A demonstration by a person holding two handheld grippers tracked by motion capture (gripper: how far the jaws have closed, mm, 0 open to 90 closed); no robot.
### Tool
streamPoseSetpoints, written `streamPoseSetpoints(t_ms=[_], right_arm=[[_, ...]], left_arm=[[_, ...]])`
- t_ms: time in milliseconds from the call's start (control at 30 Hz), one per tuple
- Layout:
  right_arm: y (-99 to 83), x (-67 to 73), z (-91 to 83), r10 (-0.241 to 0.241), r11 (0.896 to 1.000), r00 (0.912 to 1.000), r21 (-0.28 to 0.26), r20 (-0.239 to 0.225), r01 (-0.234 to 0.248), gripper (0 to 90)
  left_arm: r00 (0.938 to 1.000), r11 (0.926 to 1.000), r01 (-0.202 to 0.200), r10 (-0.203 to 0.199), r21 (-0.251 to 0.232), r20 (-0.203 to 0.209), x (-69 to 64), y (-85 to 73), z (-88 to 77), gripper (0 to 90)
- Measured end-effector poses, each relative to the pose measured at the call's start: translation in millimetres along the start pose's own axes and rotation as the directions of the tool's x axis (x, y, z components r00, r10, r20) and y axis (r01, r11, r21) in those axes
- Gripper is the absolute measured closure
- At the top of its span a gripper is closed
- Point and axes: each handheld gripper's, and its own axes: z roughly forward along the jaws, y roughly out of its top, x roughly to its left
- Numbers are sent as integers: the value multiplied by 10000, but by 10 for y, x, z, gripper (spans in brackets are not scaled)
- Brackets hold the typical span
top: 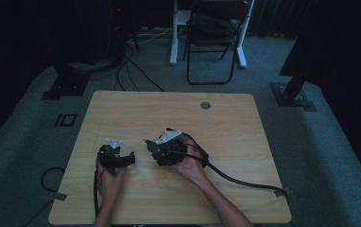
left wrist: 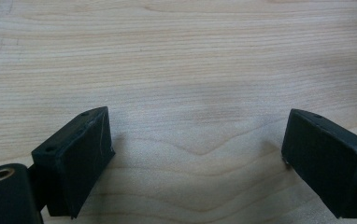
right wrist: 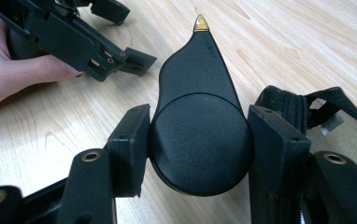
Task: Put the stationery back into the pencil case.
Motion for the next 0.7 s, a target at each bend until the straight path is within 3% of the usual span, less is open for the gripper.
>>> streamPoseSetpoints(t_ms=[700], right_arm=[[53,-86,-139,-64,9995,9997,-299,244,72,418]], left_arm=[[10000,10000,3,-3,2,2,0,0,0,88]])
